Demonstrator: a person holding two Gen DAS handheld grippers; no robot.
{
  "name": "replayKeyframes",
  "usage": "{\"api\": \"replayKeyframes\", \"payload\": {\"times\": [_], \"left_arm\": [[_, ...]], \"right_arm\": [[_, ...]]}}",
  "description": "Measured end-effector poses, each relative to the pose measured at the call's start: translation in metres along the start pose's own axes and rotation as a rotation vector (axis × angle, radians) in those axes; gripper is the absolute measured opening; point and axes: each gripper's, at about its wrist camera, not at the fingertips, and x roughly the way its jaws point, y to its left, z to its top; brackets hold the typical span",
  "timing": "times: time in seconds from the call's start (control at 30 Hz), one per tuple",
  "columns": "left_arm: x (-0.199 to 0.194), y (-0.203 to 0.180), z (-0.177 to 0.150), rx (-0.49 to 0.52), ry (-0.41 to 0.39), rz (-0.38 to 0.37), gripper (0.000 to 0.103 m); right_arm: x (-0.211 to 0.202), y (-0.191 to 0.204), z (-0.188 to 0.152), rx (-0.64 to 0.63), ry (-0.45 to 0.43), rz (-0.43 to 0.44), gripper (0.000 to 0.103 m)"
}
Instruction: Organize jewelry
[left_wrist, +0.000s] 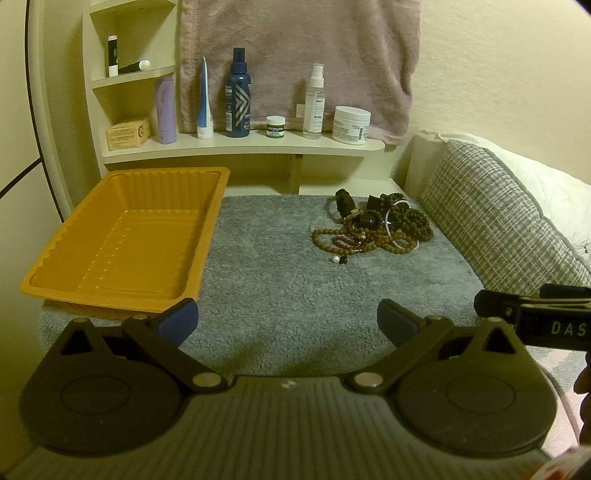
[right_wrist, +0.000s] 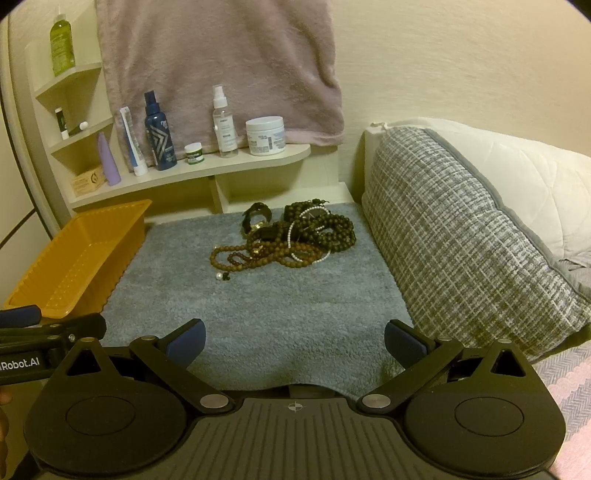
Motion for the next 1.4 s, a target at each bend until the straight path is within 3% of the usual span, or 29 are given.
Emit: {"api": "replayKeyframes", "payload": {"times": [1.4], "left_arm": [[-0.0016, -0.0047, 0.0016, -0.002, -0.002, -0.009, 0.102]], "right_arm": [[-0.0003, -0.0001, -0.0011, 0.003, -0.002, -0.003, 0.103]]}}
